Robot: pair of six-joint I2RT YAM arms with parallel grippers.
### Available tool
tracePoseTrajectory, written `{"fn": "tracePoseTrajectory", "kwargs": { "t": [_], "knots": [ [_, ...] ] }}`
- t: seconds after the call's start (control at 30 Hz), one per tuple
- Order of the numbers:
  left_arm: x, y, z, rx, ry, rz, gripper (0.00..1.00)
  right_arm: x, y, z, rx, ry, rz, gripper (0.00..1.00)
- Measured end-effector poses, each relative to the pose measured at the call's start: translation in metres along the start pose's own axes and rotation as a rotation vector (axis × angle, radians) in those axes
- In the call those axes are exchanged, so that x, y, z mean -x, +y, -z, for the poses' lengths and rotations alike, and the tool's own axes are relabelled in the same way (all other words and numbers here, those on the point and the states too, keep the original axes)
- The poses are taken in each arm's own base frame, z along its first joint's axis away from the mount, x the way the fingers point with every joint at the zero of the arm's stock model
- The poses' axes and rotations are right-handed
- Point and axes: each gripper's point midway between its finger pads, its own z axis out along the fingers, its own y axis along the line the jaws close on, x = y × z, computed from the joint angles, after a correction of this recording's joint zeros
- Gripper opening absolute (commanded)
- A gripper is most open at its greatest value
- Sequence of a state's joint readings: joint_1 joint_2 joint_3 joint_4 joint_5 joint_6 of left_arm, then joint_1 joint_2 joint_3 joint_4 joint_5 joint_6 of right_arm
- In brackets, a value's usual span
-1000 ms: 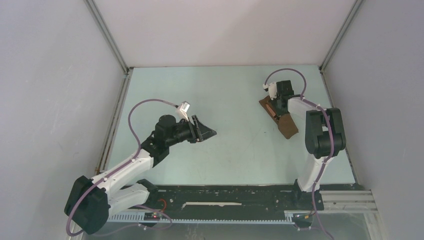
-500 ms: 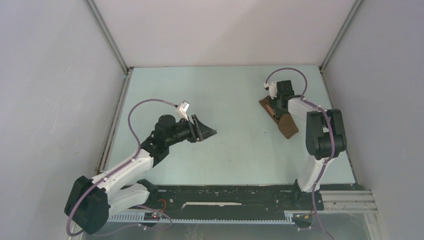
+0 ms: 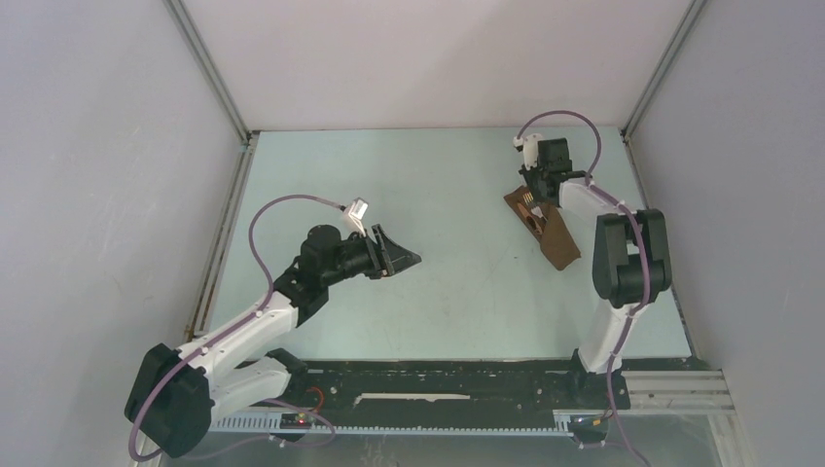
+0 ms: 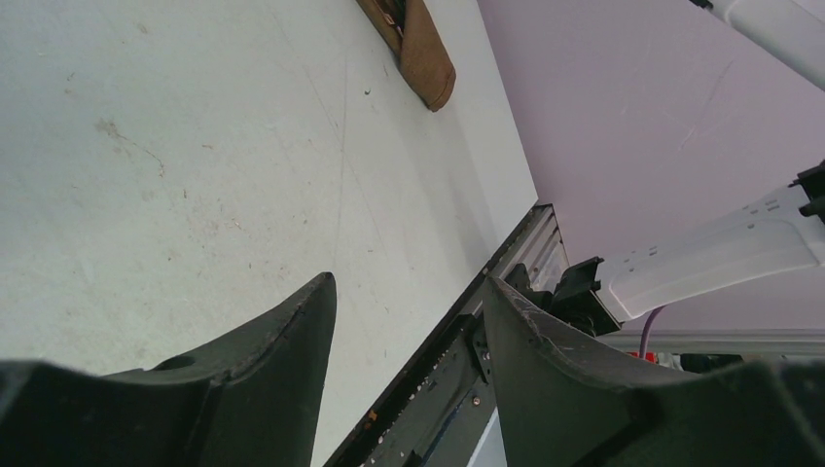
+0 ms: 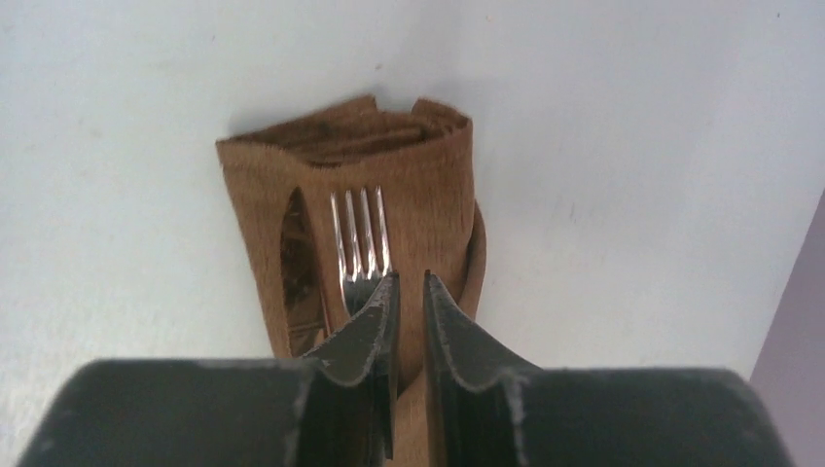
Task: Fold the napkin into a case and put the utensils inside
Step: Insert the fork into the folded napkin, then reset both arms
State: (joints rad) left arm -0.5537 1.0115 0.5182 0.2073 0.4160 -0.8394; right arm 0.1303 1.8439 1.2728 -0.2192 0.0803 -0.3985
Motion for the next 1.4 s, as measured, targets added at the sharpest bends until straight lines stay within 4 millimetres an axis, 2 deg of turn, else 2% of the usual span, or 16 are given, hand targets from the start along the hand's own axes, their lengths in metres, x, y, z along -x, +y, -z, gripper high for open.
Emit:
{"fn": "tracePoseTrajectory", "kwargs": {
  "t": [0.2,0.43,0.6,0.73,0.8,0.87,0.97,1.0,1.03,1.07,1.1,1.13,1.2,1.27,1.33,1.4],
  "knots": [
    [0.002,0.001,0.0,0.004,-0.005,0.001,0.61,0.007,-0.004,-0.027,-0.015,0.016,0.001,0.16],
    [0.004,0.004,0.001,0.008,-0.011,0.005,0.61,0.01,-0.007,-0.058,-0.029,0.051,0.012,0.21],
    [0.005,0.004,0.001,0.008,-0.011,0.006,0.61,0.02,-0.011,-0.077,-0.03,0.071,0.024,0.23],
    [0.005,0.001,0.005,0.001,-0.017,0.009,0.61,0.026,-0.007,-0.07,0.008,0.092,0.024,0.24],
    [0.004,-0.002,0.009,-0.007,-0.025,0.012,0.61,0.031,-0.003,-0.06,0.031,0.098,0.011,0.32],
    [0.004,-0.006,0.015,-0.014,-0.033,0.01,0.61,0.035,0.004,-0.039,0.063,0.111,-0.021,0.41],
    [0.008,-0.013,0.025,-0.02,-0.061,-0.002,0.62,0.058,0.015,0.021,0.106,0.063,-0.093,0.52],
    [0.009,-0.016,0.029,-0.021,-0.07,-0.005,0.62,0.073,0.018,0.054,0.114,0.014,-0.125,0.62],
    [0.011,-0.018,0.033,-0.02,-0.076,-0.009,0.62,0.086,0.021,0.083,0.119,-0.036,-0.145,0.89],
    [0.012,-0.02,0.036,-0.016,-0.08,-0.013,0.62,0.103,0.025,0.123,0.133,-0.111,-0.17,0.98],
    [0.017,-0.025,0.04,-0.006,-0.085,-0.022,0.63,0.119,0.031,0.163,0.149,-0.192,-0.196,0.99],
    [0.022,-0.03,0.043,-0.005,-0.093,-0.033,0.63,0.136,0.039,0.217,0.178,-0.308,-0.207,0.99],
    [0.033,-0.042,0.049,0.004,-0.103,-0.054,0.64,0.15,0.051,0.299,0.239,-0.48,-0.234,1.0],
    [0.055,-0.065,0.06,0.002,-0.139,-0.104,0.65,0.145,0.058,0.371,0.317,-0.612,-0.269,1.0],
    [0.082,-0.096,0.077,-0.014,-0.195,-0.167,0.66,0.126,0.052,0.43,0.357,-0.711,-0.325,1.0],
    [0.109,-0.129,0.098,-0.025,-0.259,-0.233,0.69,0.105,0.042,0.475,0.366,-0.797,-0.376,1.0]
  ]
}}
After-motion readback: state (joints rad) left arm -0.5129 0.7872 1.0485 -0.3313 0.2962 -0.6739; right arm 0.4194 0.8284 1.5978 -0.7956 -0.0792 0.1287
